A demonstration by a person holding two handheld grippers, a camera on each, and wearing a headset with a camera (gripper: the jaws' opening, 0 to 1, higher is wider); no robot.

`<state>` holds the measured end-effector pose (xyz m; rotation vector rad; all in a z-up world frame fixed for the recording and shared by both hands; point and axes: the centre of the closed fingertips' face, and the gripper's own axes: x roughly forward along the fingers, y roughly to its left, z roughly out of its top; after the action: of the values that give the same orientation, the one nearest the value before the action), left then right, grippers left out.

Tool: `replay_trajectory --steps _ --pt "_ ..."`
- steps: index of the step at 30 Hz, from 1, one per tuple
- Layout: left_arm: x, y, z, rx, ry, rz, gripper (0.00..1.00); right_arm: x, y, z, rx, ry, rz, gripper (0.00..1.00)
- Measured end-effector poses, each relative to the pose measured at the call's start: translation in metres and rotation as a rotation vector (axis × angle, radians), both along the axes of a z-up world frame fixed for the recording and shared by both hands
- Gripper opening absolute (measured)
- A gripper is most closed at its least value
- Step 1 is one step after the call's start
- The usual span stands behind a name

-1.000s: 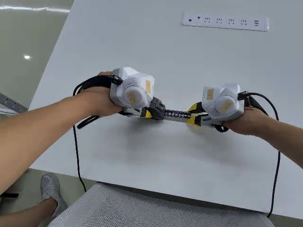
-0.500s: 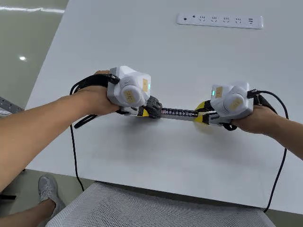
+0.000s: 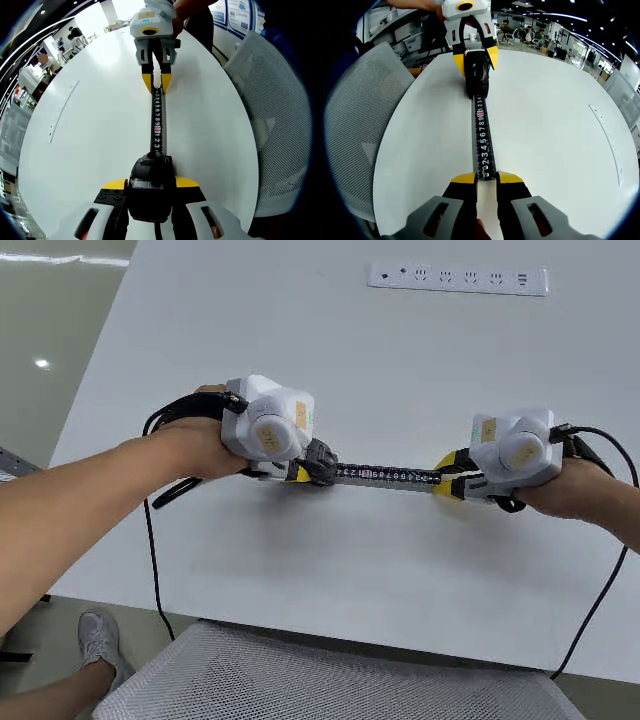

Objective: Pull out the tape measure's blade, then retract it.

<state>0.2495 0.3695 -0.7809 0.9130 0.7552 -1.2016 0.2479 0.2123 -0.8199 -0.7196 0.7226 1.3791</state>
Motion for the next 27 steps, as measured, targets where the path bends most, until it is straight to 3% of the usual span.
replay_trajectory --steps 10,27 --pt "0.000 0.000 0.000 0.002 0.002 -0.002 0.28 0.001 -0.016 0.000 -0.012 0.013 -0.006 0.09" --pt "-0.001 0.000 0.001 0.006 0.002 -0.008 0.28 0.001 -0.048 -0.002 -0.023 0.080 -0.034 0.09"
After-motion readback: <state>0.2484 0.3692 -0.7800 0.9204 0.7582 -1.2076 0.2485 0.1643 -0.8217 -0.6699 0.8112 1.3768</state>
